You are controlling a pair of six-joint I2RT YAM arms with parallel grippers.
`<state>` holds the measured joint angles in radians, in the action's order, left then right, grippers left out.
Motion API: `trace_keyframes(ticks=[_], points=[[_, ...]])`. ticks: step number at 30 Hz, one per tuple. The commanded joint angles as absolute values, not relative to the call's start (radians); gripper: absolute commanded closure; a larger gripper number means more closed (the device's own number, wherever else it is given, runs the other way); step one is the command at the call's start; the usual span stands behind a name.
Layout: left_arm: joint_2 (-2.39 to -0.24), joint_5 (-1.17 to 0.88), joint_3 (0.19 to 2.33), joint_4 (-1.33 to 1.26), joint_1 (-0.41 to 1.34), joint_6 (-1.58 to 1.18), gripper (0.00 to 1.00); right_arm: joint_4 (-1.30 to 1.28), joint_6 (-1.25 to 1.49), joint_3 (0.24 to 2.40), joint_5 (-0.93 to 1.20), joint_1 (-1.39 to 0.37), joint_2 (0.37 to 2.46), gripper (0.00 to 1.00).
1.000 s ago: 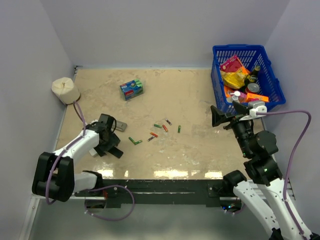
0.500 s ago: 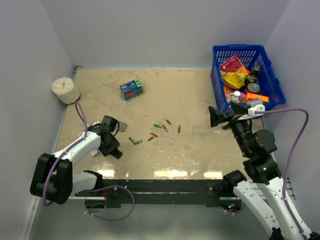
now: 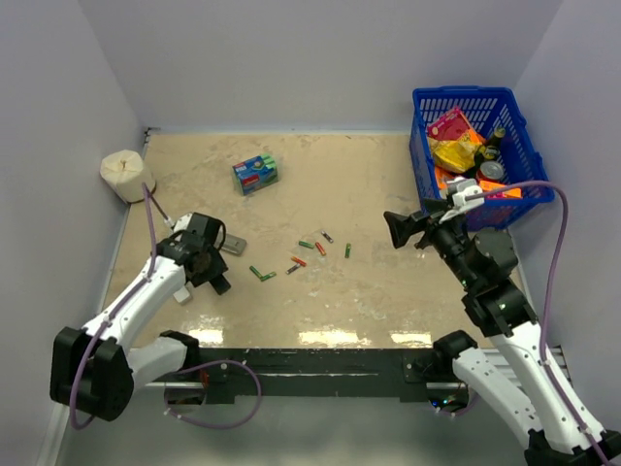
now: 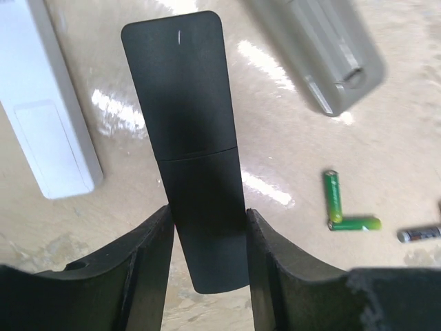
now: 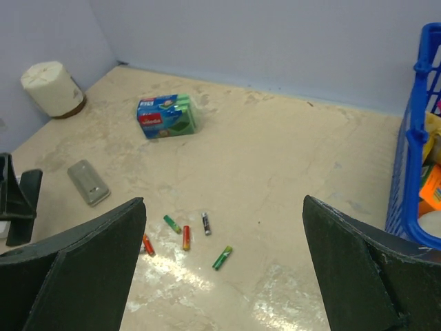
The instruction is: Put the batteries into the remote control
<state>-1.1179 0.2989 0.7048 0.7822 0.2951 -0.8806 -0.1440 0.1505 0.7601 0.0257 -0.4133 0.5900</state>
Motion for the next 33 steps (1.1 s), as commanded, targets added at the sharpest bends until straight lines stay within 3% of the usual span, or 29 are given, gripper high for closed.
trace_keyframes(ticks=[1, 5, 17, 25, 33], points=[[-1.034, 0.292, 0.776, 0.761, 0.299, -0.645, 0.92, -0.164, 0.17, 0.834, 0.146, -0.417, 0.659, 0.02], [-0.968, 0.11, 0.81, 0.681, 0.299, -0.523, 0.99, -0.201, 0.166, 0.88, 0.271, -0.417, 0.75, 0.02], [-0.966, -0.337, 0.919, 0.545, 0.351, -0.174, 1.0, -0.42, 0.075, 1.109, 0.544, -0.417, 1.049, 0.02], [-1.003, -0.399, 0.942, 0.479, 0.564, 0.095, 1.0, -0.43, -0.159, 1.112, 0.776, -0.42, 1.083, 0.02], [-1.048, -0.587, 0.997, 0.484, 0.627, 0.334, 1.0, -0.412, -0.355, 1.103, 1.017, -0.436, 1.101, 0.02]])
